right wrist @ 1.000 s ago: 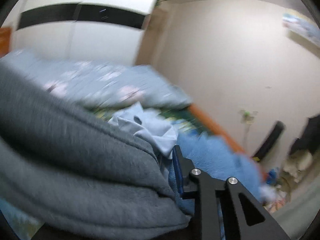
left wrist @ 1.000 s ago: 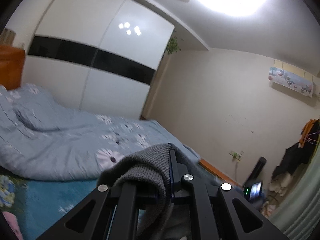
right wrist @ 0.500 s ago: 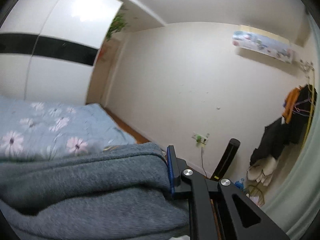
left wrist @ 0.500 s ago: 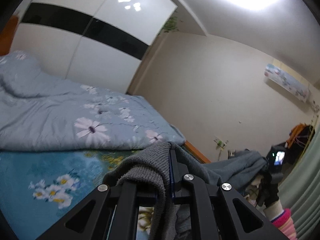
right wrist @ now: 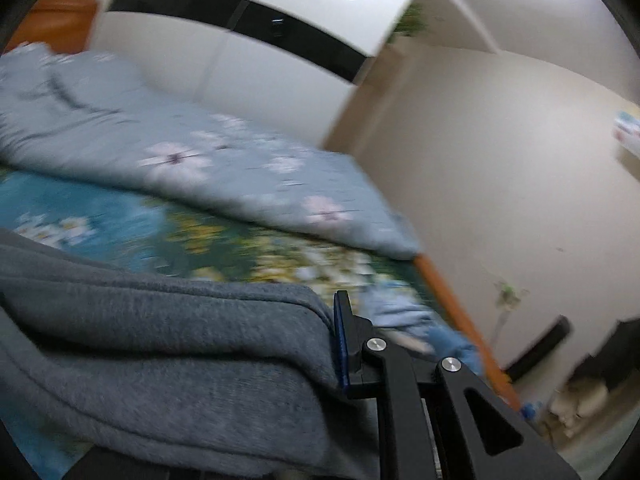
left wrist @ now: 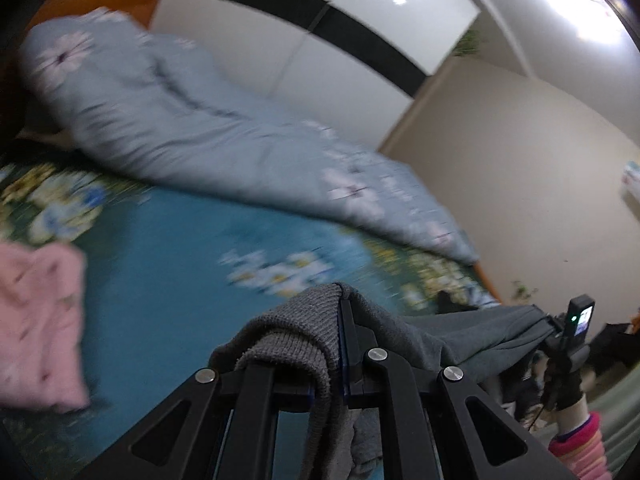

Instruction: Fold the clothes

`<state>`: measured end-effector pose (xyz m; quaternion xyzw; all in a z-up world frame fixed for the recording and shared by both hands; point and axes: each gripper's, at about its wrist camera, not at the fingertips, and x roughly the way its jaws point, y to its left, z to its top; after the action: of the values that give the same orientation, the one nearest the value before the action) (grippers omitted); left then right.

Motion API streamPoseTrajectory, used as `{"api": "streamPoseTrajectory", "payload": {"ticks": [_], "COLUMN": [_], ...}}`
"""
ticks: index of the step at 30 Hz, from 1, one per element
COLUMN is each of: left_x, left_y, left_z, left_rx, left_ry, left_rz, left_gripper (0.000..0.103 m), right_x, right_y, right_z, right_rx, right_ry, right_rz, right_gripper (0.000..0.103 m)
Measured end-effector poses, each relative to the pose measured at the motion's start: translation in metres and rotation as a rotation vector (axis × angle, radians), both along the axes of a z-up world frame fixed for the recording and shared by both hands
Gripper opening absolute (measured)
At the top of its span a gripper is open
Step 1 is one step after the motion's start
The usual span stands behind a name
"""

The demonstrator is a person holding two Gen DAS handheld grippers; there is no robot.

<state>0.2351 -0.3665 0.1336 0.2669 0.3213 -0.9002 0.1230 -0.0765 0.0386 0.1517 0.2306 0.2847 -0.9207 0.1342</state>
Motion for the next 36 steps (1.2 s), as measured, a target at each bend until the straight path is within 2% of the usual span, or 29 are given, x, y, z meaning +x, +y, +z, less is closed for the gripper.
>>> {"api": "streamPoseTrajectory", "payload": {"ticks": [5,9,14,19,22,27,36], "left_x": [0.049,0.067,0.071,0.074,0.084,0.104,0.126], "left_y": [-0.026,-0.036,-0.043,-0.038,-0.032,-0.008,0.009], "left_z": [-0.034,-0.057,-0.102,-0.134,-0.142,-0.148,-0.174], "left_rx": [0.023,0.013,0.075,0.099,0.106,0.072,0.129], "left_ry": [-0.072,-0.093,-0.162,-0.2,-0.189,-0.194,-0.211], "left_rz": [0.043,0.061,0.074,0.081,0.08,0.06,0.065], "left_gripper": [0.009,0.01,0.01,0.01,0.011,0.011,0.012], "right_x": [0.017,0.026,0.027,0.029,0.038,0.062,0.08], "right_y": [-0.052,-0.072,-0.084,-0.069,-0.05,-0.025,0.002], "right_z": [-0.033,-0.049,-0.105,-0.145,-0.154,-0.165,-0.188], "right_rx": [-0.007,-0.031,0.08,0.122,0.101,0.097,0.081], "right_ry": [-0.067,-0.092,-0.18,-0.271,-0.304,-0.323,-0.374], "right_rz": [0.098,0.127,0.128,0.087,0.071,0.074,0.064], "right_gripper": [0.012,0.012,0.012,0.012,0.012,0.012,0.013]}}
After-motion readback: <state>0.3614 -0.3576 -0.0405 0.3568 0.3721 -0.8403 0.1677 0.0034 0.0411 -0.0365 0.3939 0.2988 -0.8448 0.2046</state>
